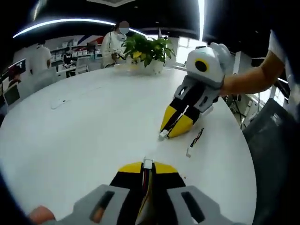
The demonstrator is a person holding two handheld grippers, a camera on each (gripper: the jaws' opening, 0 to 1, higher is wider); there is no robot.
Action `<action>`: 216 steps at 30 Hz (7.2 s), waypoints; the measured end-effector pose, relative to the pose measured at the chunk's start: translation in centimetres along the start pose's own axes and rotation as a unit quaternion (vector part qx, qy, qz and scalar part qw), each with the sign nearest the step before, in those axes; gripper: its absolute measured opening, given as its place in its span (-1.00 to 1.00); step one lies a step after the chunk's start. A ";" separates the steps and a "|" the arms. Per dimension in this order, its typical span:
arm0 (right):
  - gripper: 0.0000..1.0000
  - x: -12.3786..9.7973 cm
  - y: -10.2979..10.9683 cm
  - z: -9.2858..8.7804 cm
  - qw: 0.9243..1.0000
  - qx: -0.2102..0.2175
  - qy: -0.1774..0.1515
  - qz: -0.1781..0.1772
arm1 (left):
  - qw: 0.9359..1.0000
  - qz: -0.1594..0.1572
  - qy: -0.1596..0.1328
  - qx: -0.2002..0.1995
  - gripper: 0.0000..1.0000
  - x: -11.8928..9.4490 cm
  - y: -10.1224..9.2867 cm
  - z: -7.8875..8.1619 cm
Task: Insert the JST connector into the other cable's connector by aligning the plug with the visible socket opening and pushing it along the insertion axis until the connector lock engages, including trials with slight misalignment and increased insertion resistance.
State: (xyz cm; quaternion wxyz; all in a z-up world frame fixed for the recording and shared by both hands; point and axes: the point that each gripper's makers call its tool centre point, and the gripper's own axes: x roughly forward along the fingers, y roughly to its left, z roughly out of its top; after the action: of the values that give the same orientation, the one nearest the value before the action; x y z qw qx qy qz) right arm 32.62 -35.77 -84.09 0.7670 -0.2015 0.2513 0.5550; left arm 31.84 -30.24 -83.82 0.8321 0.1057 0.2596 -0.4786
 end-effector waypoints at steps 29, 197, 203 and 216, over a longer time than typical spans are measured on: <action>-0.91 -2.3 6.7 4.2 0.989 -0.129 0.008 0.068 | 0.990 -0.055 0.050 0.122 -0.99 -2.4 -5.5 2.3; -0.93 -1.4 9.7 0.5 0.979 -0.128 0.061 0.144 | 0.978 -0.118 0.083 0.152 -1.00 -1.9 -8.4 -0.8; -0.93 -1.5 9.9 0.5 0.979 -0.129 0.061 0.146 | 0.977 -0.120 0.082 0.155 -1.00 -1.9 -8.6 -0.7; -0.94 -1.4 9.8 1.3 0.980 -0.131 0.051 0.144 | 0.977 -0.116 0.076 0.160 -1.00 -1.9 -8.5 0.1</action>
State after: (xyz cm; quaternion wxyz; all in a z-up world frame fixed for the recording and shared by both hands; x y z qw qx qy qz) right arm 23.11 -33.12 -82.47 0.6325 -0.2899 0.2420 0.6762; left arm 23.83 -33.29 -82.08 0.7213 0.2429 0.2523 -0.5975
